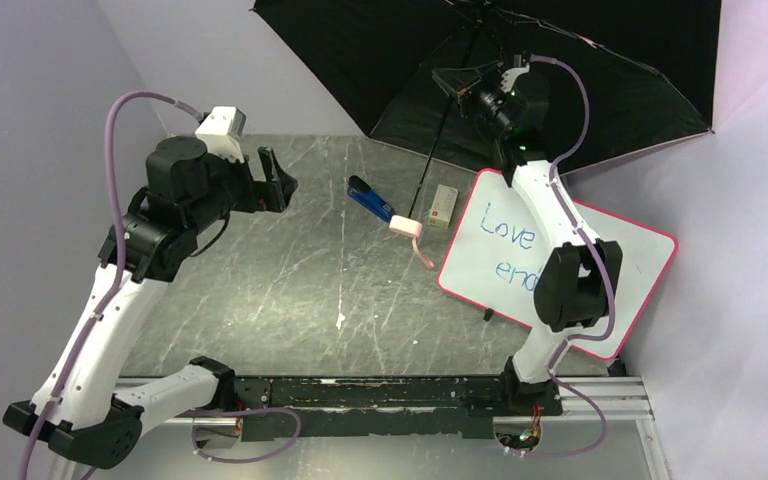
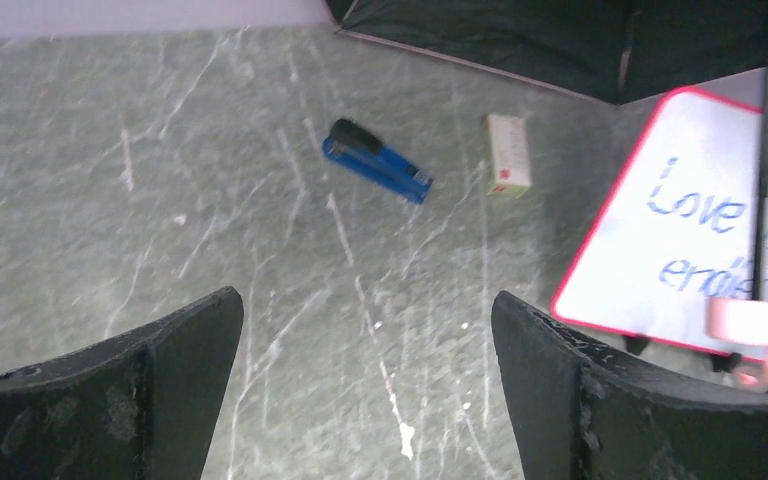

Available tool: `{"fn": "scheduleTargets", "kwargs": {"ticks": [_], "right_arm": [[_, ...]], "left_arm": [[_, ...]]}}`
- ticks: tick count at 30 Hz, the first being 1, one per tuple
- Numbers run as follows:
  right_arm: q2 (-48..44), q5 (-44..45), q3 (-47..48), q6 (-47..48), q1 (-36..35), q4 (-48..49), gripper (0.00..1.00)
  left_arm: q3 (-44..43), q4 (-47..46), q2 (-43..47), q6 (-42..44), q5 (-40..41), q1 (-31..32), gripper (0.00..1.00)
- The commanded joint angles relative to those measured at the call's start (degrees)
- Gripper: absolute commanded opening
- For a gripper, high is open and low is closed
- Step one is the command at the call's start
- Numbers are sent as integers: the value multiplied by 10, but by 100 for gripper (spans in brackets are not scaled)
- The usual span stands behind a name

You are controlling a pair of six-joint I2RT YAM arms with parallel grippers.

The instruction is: Put away the umbrella

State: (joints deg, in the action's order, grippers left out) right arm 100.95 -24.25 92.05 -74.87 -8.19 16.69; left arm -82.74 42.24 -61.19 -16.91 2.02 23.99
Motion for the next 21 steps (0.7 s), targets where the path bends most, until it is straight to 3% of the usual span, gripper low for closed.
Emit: {"fn": "scheduleTargets", "kwargs": {"ticks": [1,10,15,21], "right_arm": [[-60,-6,15,64,-25,44,0],[-137,91,-14,167,-142,14,0],[-161,151,-25,199,-203,6,0],[-185,231,-37,243,-259,-11,0]], "left_arm": [[22,-102,32,-12,-106,-6,98],[19,-186,-1,-41,-271,2,98],[59,-291,15,-88,-257,52,98],[47,-340,3,-96,-227,98,98]]}}
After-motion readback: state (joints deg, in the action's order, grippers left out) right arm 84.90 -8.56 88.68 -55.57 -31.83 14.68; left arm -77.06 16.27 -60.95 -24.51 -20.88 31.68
